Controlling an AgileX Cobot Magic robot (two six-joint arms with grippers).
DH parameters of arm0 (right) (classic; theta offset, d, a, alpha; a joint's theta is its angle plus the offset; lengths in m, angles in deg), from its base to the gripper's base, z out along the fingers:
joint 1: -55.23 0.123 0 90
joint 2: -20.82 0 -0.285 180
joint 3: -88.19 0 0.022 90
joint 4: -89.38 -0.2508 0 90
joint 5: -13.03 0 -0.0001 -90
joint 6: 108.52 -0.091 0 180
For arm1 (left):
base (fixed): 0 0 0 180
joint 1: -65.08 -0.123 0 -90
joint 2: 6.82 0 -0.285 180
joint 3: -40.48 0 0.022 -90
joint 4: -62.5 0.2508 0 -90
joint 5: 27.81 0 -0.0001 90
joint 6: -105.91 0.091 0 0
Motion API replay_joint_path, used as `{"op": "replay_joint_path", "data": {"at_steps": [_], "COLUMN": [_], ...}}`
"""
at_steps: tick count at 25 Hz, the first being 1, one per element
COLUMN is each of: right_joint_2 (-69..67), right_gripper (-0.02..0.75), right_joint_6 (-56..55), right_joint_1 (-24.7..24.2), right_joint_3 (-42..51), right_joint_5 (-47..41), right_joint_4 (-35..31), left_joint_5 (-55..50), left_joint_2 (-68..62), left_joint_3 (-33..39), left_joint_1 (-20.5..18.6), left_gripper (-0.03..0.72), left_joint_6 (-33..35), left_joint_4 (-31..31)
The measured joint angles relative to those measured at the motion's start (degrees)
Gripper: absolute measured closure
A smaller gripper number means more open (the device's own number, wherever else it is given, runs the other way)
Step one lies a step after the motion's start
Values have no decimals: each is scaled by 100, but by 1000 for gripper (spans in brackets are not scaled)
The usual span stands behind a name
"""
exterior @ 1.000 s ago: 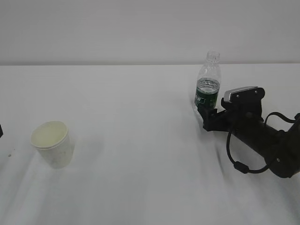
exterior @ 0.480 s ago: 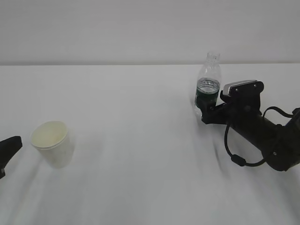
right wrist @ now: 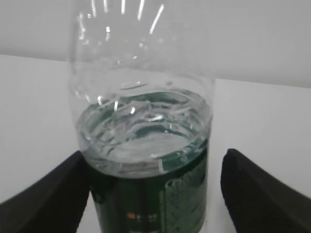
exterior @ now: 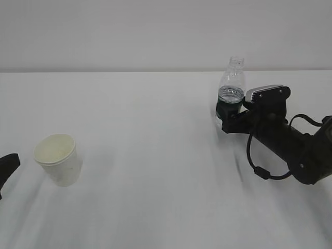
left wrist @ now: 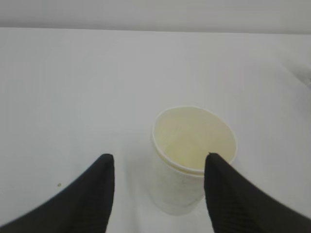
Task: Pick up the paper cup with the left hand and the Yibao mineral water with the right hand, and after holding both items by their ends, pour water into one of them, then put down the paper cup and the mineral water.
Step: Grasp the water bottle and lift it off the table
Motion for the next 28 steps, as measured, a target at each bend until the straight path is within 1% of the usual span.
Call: {"op": "replay_joint_path", "data": {"at_steps": [16,28], "right_joint_2": [-432,-456], "right_gripper": [107,107], "right_joint_6": [-175,-187], "right_joint_1": [0,0], "right_joint_3": [-274,-444], "right_joint_5": [-4,6], "right_joint_4": [9,19], "left_joint_5": [18,20], "left_joint_2": [0,0], "left_joint_3": [8,8], "left_joint_1": [0,0], "left_gripper": [274,274], "left_joint_6": [21,21], "left_joint_4": [-41,-55]}}
